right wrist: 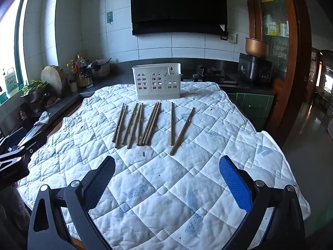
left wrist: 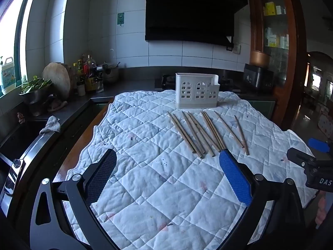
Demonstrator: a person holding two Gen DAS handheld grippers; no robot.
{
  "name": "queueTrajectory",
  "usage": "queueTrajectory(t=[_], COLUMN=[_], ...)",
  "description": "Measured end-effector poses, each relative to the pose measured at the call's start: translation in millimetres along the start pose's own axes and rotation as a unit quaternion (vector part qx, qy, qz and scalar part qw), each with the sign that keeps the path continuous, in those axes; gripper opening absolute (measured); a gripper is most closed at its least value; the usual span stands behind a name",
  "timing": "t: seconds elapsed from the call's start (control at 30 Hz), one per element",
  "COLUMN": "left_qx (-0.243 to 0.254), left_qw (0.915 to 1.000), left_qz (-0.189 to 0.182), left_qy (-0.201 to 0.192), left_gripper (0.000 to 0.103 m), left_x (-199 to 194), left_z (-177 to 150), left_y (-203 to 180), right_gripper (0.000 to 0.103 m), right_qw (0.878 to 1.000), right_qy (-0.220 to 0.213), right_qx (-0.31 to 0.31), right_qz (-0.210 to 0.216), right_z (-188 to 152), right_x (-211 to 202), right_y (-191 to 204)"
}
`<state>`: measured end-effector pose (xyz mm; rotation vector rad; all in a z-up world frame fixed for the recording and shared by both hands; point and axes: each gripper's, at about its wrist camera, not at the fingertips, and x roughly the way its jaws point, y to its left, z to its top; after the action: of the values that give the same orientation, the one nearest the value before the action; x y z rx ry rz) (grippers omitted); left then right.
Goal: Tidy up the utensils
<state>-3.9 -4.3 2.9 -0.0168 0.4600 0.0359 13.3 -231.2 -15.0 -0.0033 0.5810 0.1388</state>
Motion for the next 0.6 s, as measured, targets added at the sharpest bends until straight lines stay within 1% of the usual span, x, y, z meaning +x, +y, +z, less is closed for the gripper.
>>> queueTrajectory(t=[0.6], left_qx=[-0.001], left_qw=[1.0000], left_qz=[0.000], left_qy=[0.001], left_gripper=[0.098], left_x=[0.7], left_z=[-1.5], left_y=[0.6], right_gripper=[0.097], right_qw=[1.000], right_qy=[0.000], right_qx=[0.002], right_qz=[0.001], right_z=[-0.3], right_x=[1.5], right_y=[-0.8])
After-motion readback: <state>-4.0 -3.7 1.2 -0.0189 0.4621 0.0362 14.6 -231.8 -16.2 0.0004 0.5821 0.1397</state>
